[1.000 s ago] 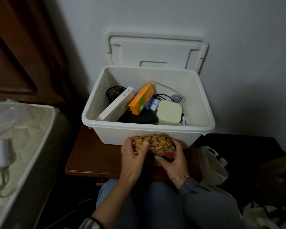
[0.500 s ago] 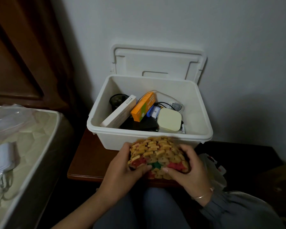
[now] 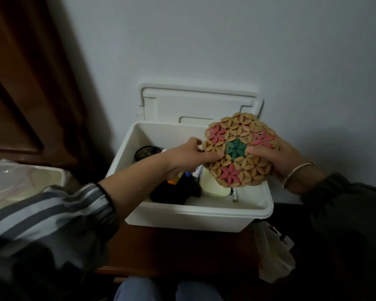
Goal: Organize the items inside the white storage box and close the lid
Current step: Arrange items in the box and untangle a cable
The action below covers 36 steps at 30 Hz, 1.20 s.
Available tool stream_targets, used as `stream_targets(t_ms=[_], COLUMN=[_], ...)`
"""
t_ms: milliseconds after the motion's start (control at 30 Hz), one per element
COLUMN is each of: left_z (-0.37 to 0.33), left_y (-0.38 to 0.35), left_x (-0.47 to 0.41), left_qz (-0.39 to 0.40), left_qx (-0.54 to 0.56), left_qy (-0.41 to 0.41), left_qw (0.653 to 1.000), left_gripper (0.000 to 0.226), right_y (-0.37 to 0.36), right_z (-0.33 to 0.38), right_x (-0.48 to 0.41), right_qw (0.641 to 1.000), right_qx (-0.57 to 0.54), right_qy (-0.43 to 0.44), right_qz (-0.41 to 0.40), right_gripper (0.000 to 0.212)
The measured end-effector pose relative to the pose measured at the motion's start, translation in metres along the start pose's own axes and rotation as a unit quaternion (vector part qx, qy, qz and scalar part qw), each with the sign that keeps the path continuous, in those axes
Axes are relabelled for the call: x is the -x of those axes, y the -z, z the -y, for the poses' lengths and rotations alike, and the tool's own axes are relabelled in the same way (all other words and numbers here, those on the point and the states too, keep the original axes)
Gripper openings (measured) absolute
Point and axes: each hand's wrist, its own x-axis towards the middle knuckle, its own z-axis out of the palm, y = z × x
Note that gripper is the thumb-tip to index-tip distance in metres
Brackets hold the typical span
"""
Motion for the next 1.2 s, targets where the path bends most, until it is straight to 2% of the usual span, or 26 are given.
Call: stream_targets(t_ms=[67,133,200,233,333,467,567,833,1033,1100,1167,1200], left_z=[0.017,0.038,0.055,0.061,0.070,0.073,0.076,0.085,0.081,0.087,0.097,0.102], left_y=[0.001,-0.001,-0.006,-0.008,-0.014,-0.017,-0.020,-0.048,-0.044,-0.050,-0.063,-0.072], left_x=[-0.004,0.004,0.017,0.022,0.025,0.026,0.035,0.067,0.034,0.004,-0.024,-0.035], left_qz=[0.022,0.135,0.221,0.232,0.190,0.159,0.171,0.188,0.243,0.208,0.169,0.174], left_qx=[-0.144,-0.252,-0.291,-0.300,-0.330,-0.360,-0.346,-0.309,-0.285,-0.387,-0.523,-0.568], left_qy=[0.005,-0.019,-0.041,-0.060,-0.125,-0.153,-0.162,-0.205,-0.162,-0.207,-0.270,-0.294], left_qw=[0.989,0.958,0.930,0.923,0.916,0.906,0.908,0.910,0.913,0.874,0.791,0.749], left_gripper=[0.078,0.064,0.051,0.047,0.037,0.036,0.035,0.035,0.039,0.039,0.039,0.040], right_y=[0.017,0.032,0.042,0.044,0.047,0.044,0.041,0.045,0.054,0.057,0.058,0.059], right_z=[-0.007,-0.014,-0.019,-0.022,-0.026,-0.030,-0.035,-0.053,-0.061,-0.062,-0.061,-0.061], right_x=[-0.007,-0.010,-0.009,-0.008,-0.004,0.003,0.008,0.030,0.047,0.049,0.051,0.051], right_qw=[0.999,0.996,0.992,0.991,0.988,0.987,0.987,0.987,0.985,0.983,0.981,0.981], right_qx=[-0.020,-0.042,-0.059,-0.064,-0.077,-0.071,-0.078,-0.043,-0.048,-0.060,-0.075,-0.077], right_qy=[-0.025,-0.042,-0.049,-0.054,-0.078,-0.105,-0.107,-0.126,-0.123,-0.122,-0.125,-0.127], right_qz=[-0.031,-0.072,-0.097,-0.106,-0.109,-0.101,-0.093,-0.089,-0.109,-0.120,-0.125,-0.127], right_gripper=[0.048,0.050,0.052,0.054,0.054,0.045,0.054,0.062,0.063,0.061,0.058,0.058])
